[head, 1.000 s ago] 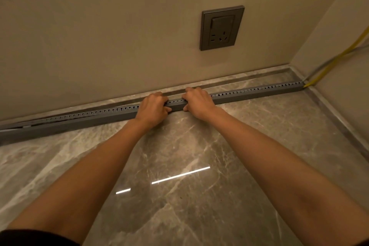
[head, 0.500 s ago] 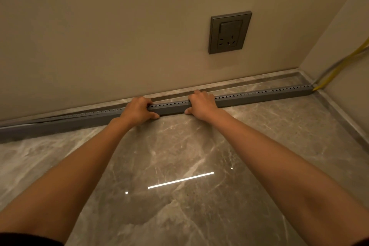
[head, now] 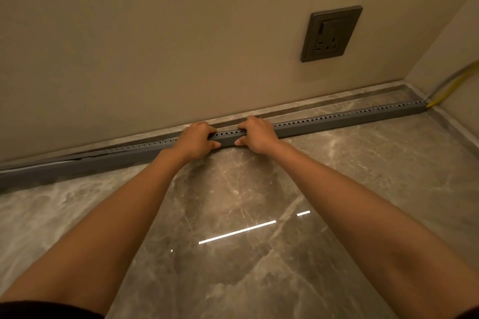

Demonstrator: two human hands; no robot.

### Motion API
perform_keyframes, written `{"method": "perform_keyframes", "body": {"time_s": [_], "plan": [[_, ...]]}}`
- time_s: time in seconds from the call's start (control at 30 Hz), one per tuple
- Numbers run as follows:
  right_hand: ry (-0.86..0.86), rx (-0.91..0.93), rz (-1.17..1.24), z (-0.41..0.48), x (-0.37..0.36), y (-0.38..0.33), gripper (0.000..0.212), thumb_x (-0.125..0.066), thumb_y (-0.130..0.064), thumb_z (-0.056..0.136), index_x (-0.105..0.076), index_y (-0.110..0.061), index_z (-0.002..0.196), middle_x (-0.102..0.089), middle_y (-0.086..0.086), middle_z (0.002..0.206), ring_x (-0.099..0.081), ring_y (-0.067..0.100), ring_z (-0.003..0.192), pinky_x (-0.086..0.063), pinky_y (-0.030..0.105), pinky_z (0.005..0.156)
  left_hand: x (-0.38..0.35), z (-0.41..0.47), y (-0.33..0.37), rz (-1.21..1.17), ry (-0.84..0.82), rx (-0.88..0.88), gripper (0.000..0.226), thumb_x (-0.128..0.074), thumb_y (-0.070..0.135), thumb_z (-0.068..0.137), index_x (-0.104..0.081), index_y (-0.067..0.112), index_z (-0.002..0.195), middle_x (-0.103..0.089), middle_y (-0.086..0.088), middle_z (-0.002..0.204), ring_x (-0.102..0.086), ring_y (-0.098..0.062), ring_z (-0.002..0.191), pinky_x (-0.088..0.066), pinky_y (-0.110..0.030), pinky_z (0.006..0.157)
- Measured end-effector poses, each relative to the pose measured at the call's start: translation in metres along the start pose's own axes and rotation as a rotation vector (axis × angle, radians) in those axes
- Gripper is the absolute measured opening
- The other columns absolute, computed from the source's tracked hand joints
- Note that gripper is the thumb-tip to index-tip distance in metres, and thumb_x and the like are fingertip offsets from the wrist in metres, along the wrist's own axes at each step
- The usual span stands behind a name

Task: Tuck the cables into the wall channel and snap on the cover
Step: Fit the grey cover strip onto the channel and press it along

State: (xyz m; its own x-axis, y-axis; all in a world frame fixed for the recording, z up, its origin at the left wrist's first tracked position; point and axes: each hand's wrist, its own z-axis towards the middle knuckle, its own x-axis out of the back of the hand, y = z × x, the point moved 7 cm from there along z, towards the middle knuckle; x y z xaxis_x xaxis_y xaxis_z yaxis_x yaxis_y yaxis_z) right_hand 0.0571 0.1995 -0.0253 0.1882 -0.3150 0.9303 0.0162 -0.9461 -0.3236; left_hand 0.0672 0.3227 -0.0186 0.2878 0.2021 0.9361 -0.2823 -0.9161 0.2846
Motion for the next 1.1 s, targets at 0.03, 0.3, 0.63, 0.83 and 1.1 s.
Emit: {"method": "perform_keyframes", "body": {"time_s": [0.03, 0.3, 0.63, 0.83, 1.1], "plan": [[0.005, -0.013, 0.0, 0.0, 0.0, 0.0, 0.037, -0.065, -0.032, 0.086, -0.063, -0.013, 0.118, -0.061, 0.012, 0.122, -0.055, 0.031, 0.116, -0.042, 0.038, 0.098, 0.0, 0.001, 0.0, 0.015, 0.003, -0.001, 0.031, -0.063, 0.024, 0.088, -0.064, 0.01, 0.115, -0.065, -0.015, 0.113, -0.059, -0.032, 0.102, -0.048, -0.038, 0.084], [0.018, -0.024, -0.057, 0.001, -0.001, -0.006, 0.04, -0.066, -0.029, 0.086, -0.061, -0.011, 0.121, -0.056, 0.014, 0.125, -0.051, 0.033, 0.118, -0.042, 0.037, 0.096, -0.003, 0.003, 0.0, 0.072, 0.08, -0.045, 0.028, -0.06, 0.022, 0.088, -0.066, 0.005, 0.11, -0.063, -0.018, 0.115, -0.058, -0.035, 0.105, -0.048, -0.038, 0.086], [-0.076, -0.005, -0.083, 0.006, -0.006, -0.027, 0.038, -0.068, -0.026, 0.084, -0.062, -0.007, 0.116, -0.058, 0.015, 0.124, -0.054, 0.034, 0.116, -0.044, 0.041, 0.096, 0.002, -0.001, -0.025, -0.076, -0.014, -0.071, 0.034, -0.069, 0.021, 0.082, -0.064, 0.006, 0.113, -0.066, -0.017, 0.112, -0.06, -0.031, 0.101, -0.048, -0.035, 0.081], [-0.082, 0.066, -0.087, 0.011, -0.02, -0.056, 0.044, -0.067, -0.031, 0.085, -0.057, -0.004, 0.118, -0.054, 0.016, 0.128, -0.05, 0.033, 0.119, -0.042, 0.043, 0.1, 0.007, -0.01, -0.058, -0.018, -0.044, 0.003, 0.036, -0.074, 0.02, 0.077, -0.063, 0.007, 0.11, -0.065, -0.016, 0.112, -0.06, -0.031, 0.101, -0.048, -0.035, 0.08], [-0.027, 0.126, -0.159, 0.011, -0.021, -0.062, 0.041, -0.064, -0.027, 0.087, -0.055, -0.002, 0.118, -0.053, 0.015, 0.127, -0.047, 0.031, 0.12, -0.042, 0.041, 0.098, 0.007, -0.015, -0.049, 0.094, 0.069, -0.052, 0.027, -0.064, 0.015, 0.082, -0.064, 0.003, 0.106, -0.063, -0.017, 0.112, -0.058, -0.033, 0.103, -0.046, -0.038, 0.084]]}}
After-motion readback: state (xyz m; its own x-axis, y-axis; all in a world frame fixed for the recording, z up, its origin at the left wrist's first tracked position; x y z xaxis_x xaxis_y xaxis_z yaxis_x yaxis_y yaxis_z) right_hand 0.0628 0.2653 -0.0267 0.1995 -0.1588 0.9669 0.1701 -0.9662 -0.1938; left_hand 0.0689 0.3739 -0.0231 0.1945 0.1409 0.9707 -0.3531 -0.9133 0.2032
